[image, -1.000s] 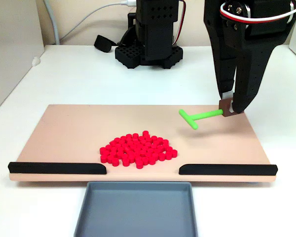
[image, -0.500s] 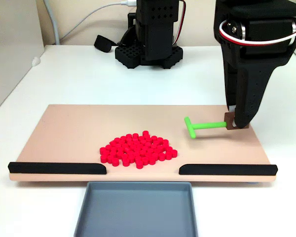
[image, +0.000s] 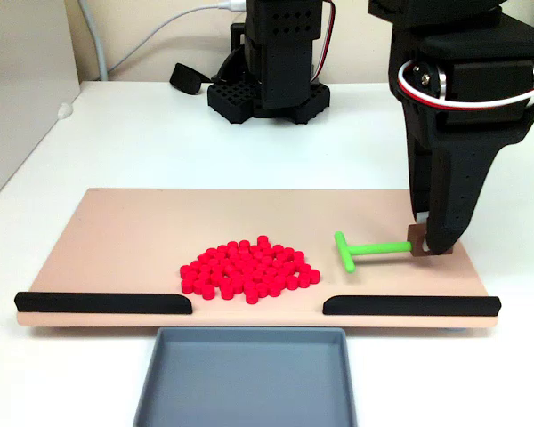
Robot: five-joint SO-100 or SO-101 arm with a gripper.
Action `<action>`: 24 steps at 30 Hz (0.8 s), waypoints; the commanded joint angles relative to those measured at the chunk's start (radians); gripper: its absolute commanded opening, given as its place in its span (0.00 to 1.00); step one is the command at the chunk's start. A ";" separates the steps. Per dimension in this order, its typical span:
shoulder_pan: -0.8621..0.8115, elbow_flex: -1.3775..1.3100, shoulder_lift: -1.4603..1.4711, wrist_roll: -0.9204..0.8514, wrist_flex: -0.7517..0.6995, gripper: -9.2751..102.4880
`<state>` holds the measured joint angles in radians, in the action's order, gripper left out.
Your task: Gather the left side granules
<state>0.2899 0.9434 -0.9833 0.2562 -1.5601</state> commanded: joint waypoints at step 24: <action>-0.034 -0.101 0.071 -0.032 -0.025 0.08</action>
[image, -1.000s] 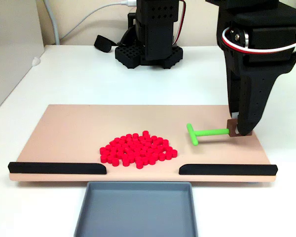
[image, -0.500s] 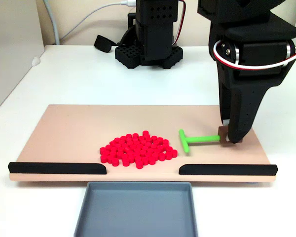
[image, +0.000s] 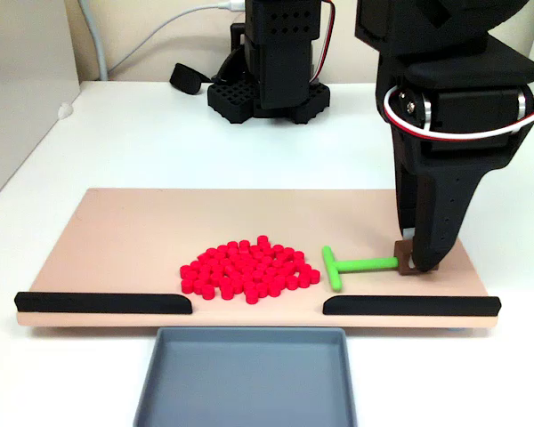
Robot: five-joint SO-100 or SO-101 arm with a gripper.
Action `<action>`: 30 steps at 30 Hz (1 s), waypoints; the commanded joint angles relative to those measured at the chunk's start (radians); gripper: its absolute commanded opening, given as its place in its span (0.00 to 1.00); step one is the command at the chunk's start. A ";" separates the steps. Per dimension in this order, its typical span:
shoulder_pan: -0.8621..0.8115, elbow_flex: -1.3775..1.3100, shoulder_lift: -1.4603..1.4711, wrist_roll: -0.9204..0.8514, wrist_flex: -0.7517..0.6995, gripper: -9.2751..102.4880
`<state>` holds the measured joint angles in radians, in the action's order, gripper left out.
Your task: Gather the left side granules
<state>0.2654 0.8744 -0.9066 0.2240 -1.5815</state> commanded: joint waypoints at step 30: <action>-0.054 -0.015 0.034 -0.034 -0.003 0.08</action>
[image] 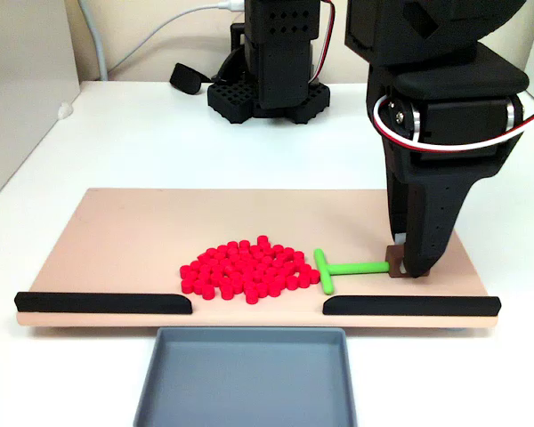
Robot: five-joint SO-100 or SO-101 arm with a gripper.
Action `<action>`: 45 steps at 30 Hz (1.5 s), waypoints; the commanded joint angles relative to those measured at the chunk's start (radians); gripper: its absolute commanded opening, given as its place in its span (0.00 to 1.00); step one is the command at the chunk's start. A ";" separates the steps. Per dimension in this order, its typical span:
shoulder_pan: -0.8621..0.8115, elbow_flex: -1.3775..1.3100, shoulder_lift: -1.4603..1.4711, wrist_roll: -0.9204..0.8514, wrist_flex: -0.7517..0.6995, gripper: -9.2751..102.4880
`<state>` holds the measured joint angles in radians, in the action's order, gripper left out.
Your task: Gather the left side granules
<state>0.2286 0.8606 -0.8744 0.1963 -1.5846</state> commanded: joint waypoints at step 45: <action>-0.089 -0.015 0.009 -0.095 -0.025 0.08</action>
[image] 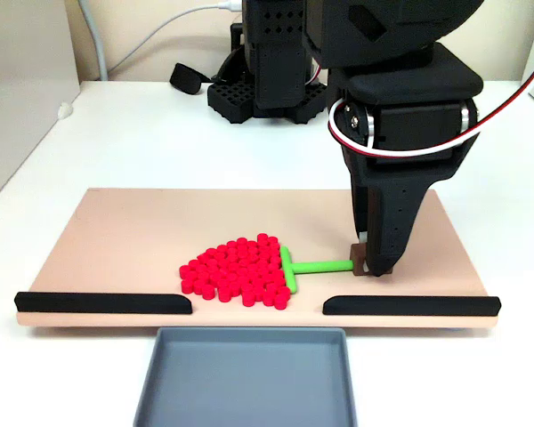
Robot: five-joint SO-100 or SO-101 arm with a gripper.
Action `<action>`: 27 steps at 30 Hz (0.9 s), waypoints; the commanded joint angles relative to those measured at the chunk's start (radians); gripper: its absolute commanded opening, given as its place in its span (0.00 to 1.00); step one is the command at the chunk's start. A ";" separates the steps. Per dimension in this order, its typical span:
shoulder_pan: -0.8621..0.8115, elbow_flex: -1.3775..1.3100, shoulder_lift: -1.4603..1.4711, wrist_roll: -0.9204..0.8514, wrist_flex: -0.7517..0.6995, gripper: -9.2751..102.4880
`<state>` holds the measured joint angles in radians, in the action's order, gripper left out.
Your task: Gather the left side granules
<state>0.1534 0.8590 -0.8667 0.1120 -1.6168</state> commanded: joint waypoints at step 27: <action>0.061 -0.017 -0.058 0.002 0.008 0.08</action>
<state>0.1902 0.8575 -0.8790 0.1058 -1.6168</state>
